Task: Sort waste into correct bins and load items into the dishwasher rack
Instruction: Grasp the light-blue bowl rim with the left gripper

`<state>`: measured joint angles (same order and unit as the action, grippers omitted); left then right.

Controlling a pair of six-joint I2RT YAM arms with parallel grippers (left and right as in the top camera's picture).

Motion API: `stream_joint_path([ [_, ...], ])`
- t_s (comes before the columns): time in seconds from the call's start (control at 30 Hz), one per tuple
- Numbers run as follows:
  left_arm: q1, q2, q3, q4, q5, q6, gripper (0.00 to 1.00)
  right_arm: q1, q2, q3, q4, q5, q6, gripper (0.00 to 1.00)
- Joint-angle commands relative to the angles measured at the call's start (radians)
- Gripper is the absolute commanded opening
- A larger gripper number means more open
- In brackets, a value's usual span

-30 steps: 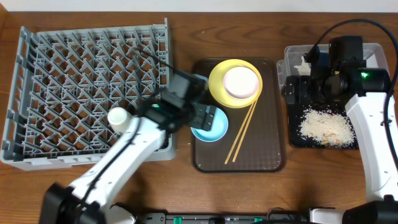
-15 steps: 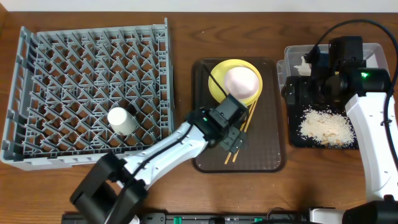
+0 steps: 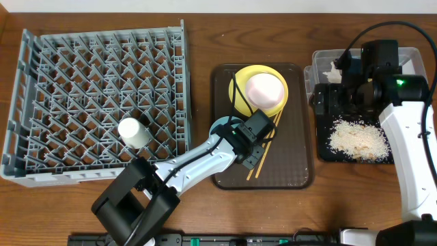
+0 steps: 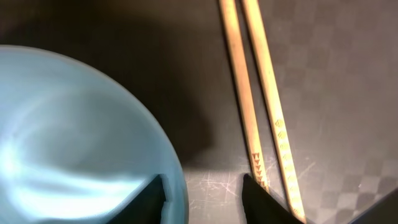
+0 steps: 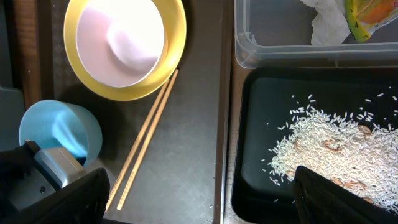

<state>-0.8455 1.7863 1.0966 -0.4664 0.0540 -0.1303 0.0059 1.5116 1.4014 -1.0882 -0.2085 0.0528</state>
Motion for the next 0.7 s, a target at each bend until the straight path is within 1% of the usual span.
stream_joint_path([
  [0.0,-0.002,0.010,0.020,-0.003,-0.011,-0.005,0.33,-0.013,0.000,0.002,-0.004,0.002,0.013,0.92],
  [0.17,-0.002,0.010,0.020,-0.003,-0.011,-0.005,0.28,-0.013,0.000,0.002,-0.005,0.002,0.013,0.92],
  [0.3,-0.002,0.010,0.020,-0.003,-0.011,-0.005,0.21,-0.013,0.000,0.002,-0.008,0.002,0.013,0.93],
  [0.4,-0.002,0.010,0.020,-0.003,-0.015,-0.005,0.19,-0.013,0.000,0.002,-0.010,0.002,0.013,0.92],
  [0.43,-0.002,0.010,0.020,-0.003,-0.018,-0.005,0.15,-0.013,0.000,0.002,-0.012,0.002,0.013,0.92],
  [0.57,-0.002,0.010,0.020,-0.003,-0.028,-0.005,0.07,-0.013,0.000,0.002,-0.016,0.002,0.013,0.92],
  [0.67,-0.002,0.010,0.020,-0.003,-0.046,-0.005,0.06,-0.013,0.000,0.002,-0.016,0.002,0.013,0.92],
])
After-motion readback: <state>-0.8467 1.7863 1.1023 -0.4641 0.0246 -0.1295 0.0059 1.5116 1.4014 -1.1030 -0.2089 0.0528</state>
